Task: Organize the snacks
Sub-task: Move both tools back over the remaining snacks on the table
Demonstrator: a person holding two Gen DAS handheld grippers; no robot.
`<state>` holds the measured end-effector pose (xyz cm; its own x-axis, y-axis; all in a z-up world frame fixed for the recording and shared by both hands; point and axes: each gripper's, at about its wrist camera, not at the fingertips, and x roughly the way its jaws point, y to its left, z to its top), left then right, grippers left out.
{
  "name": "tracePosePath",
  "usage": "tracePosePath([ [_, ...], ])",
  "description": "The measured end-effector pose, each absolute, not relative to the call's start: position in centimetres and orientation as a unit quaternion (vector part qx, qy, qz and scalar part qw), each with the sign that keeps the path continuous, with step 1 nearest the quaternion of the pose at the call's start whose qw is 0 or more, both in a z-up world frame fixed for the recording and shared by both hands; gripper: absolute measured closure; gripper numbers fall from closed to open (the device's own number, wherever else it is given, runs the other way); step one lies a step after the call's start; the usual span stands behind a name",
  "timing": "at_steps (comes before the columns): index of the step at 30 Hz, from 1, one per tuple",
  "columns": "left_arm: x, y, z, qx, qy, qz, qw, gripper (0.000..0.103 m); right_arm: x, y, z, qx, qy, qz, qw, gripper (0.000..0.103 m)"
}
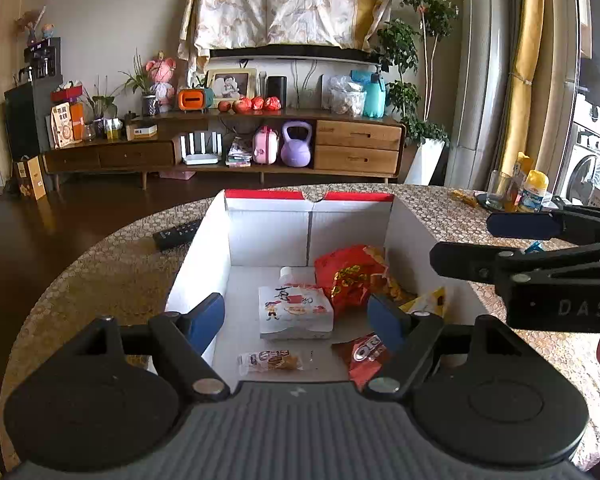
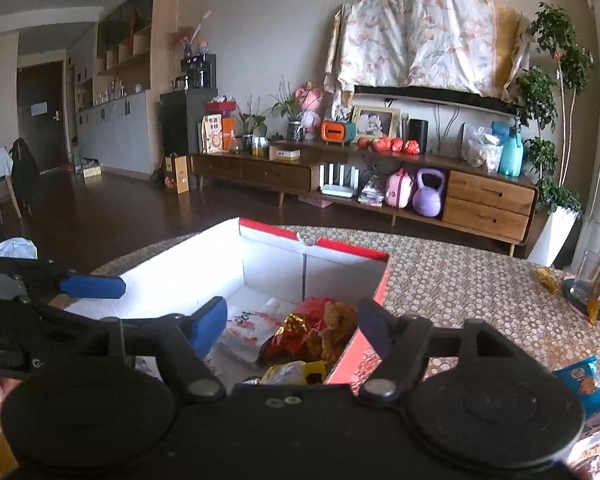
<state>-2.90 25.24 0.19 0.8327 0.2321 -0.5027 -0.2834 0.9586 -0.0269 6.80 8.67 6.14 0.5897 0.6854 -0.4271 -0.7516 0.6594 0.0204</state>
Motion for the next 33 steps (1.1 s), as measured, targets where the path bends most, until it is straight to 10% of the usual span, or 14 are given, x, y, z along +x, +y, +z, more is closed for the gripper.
tracePosePath([
  [33,-3.4,12.7,3.5,-0.009,0.217,0.05,0.975,0.001,3.4,-6.4,6.7,0.004,0.189,0.275,0.943,0.0],
])
